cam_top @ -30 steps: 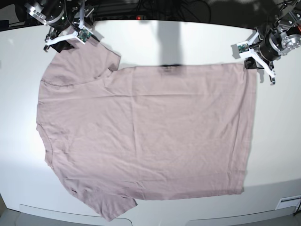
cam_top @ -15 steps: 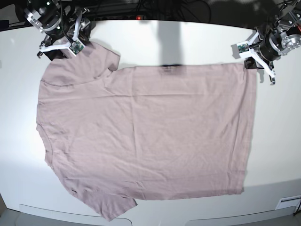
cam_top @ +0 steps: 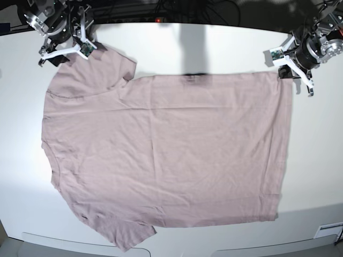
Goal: Fold the T-shirt properly
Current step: 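Move the right gripper to the sleeve seam and grasp the shirt edge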
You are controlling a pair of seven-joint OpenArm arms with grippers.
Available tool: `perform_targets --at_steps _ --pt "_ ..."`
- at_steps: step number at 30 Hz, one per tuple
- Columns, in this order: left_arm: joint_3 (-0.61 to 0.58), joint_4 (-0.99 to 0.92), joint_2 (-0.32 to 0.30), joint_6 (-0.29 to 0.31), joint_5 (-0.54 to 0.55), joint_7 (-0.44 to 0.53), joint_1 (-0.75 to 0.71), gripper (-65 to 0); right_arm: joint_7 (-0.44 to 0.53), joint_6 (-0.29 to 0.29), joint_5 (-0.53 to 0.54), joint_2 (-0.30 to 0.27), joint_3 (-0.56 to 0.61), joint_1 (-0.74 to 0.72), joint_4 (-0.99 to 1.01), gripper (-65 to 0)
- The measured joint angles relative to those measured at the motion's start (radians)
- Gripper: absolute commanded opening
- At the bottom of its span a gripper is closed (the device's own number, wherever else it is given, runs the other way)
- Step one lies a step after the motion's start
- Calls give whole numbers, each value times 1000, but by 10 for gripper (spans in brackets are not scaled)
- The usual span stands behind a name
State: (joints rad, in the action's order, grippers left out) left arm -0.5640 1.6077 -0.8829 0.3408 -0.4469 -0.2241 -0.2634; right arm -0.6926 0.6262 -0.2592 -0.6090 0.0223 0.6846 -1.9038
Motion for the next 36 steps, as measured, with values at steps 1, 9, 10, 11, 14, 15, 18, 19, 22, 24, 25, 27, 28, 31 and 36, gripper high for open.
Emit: perform_targets --at_steps 1,9,10,11,14,15,18,19,22,24,25,27,28,31,36 --pt "0 0 0 0 0 0 0 -650 1 29 2 0 0 0 2 -334" --pt "0 0 0 0 0 0 0 -650 -4 53 25 2 5 3 6 -590" --pt "0 0 0 0 0 0 0 -650 -4 52 25 2 5 3 7 -603" --pt "0 0 0 0 0 0 0 -650 -5 52 25 2 5 3 7 -618" --pt "0 0 0 0 0 0 0 -650 -5 52 26 2 5 3 6 -650" --pt "0 0 0 0 0 0 0 -650 -5 52 26 2 5 3 6 -650" --pt "0 0 0 0 0 0 0 -650 -5 52 26 2 5 3 6 -650" --pt "0 0 0 0 0 0 0 -650 -5 52 26 2 5 3 6 -650" --pt "0 0 0 0 0 0 0 -650 -5 52 26 2 5 3 6 -650" --pt "0 0 0 0 0 0 0 -650 -6 52 26 2 5 3 6 -650" --pt "0 0 0 0 0 0 0 -650 -7 52 26 2 5 3 6 -650" --pt "0 0 0 0 0 0 0 -650 -7 52 26 2 5 3 6 -650" --pt "0 0 0 0 0 0 0 -650 -7 51 26 2 5 3 6 -650" --pt "0 0 0 0 0 0 0 -650 -16 36 77 -6 5 3 6 -650" --pt "0 0 0 0 0 0 0 -650 -53 32 145 -35 5 2 6 -650"
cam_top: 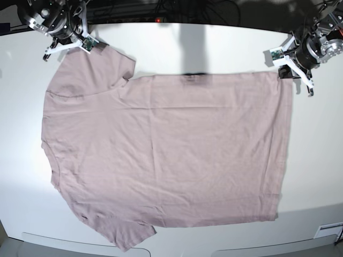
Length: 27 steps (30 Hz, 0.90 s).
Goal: Fold the T-shirt properly
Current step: 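Move the right gripper to the sleeve seam and grasp the shirt edge, then lift the shirt edge with both grippers and pull it toward the robot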
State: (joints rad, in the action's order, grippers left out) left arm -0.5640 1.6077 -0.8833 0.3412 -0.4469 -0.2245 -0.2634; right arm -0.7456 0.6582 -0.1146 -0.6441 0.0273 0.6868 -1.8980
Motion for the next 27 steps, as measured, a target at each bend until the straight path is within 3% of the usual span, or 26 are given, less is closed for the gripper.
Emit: perform_targets --at_steps 5,17,27 --pt "0 1 0 0 0 -4 0 -650 -52 -7 2 -10 0 1 -44 -650" --pt "-1 35 2 9 -2 -101 0 -650 -49 -34 39 -10 -1 8 -168 -650" --pt "-1 66 3 26 -31 -124 1 -650 -46 -75 46 -10 -50 8 -210 -650"
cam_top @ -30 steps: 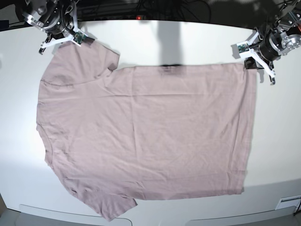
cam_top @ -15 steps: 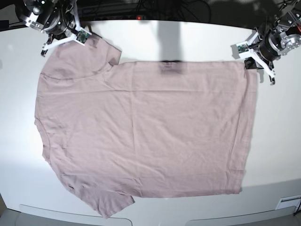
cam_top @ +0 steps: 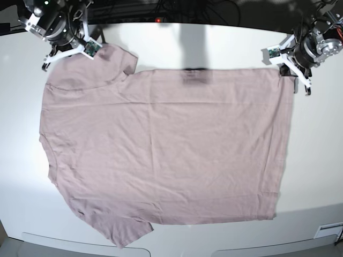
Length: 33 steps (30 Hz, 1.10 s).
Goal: Fold the T-shirt properly
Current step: 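Lift the shirt edge with both grippers and pull it toward the robot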
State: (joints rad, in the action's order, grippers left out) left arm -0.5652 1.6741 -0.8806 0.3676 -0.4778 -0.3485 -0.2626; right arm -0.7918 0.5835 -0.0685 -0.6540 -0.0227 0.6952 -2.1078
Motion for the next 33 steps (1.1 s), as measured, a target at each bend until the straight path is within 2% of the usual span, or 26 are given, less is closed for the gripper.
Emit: perform_targets --at_steps 2,6,18,23,26,30,33 --pt "-1 0 0 0 0 -3 2 -650 0 -2 20 0 -26 0 0 -650" --pt "-5 1 0 2 1 -11 23 -650 -2 -2 134 0 -74 0 -19 -650" --pt "-6 0 1 8 8 -22 131 -650 8 -4 159 0 -166 -29 -46 -650" --pt "-6 0 0 0 63 -27 169 -650 10 -14 259 1 -166 -101 -46 -650" --pt "-6 0 0 0 65 -33 180 -650 8 -16 255 4 -167 -132 -46 -650" --pt "-6 0 2 -57 65 -33 190 -650 8 -31 257 10 -166 -158 -36 -650" --pt "-6 0 3 -66 65 -33 200 -650 12 -34 261 11 -167 -181 -11 -650"
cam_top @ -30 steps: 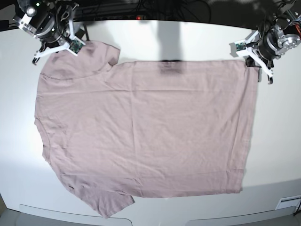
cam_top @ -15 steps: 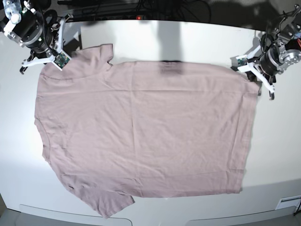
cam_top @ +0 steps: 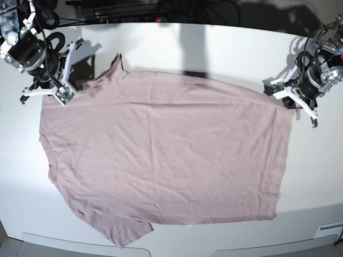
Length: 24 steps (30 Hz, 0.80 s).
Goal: Fold the T-shirt properly
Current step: 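Lift the shirt edge with both grippers and pull it toward the robot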
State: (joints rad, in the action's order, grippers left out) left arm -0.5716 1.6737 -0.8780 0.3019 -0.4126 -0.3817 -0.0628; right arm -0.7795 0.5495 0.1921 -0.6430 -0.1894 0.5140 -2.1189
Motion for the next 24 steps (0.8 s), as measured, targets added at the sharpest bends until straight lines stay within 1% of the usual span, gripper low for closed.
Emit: perform_targets --at_steps 2,6,11,14,16,21,24 --pt "0 0 0 0 0 0 14 -650 3 -7 3 0 0 -19 21 -650" --pt "0 0 0 -5 4 0 48 -650 3 -10 114 1 1 -72 81 -650" --pt "0 0 0 -6 16 1 77 -650 3 -11 126 3 0 -135 153 -650" --pt "0 0 1 -6 54 11 85 -650 3 -11 157 3 1 -174 178 -650" --pt "0 0 11 -8 55 10 85 -650 4 6 178 6 0 -198 190 -650" --pt "0 -1 62 -8 55 12 85 -650 4 11 178 53 2 -274 248 -650" --pt "0 -1 76 -11 55 11 89 -650 5 11 178 80 1 -326 277 -650"
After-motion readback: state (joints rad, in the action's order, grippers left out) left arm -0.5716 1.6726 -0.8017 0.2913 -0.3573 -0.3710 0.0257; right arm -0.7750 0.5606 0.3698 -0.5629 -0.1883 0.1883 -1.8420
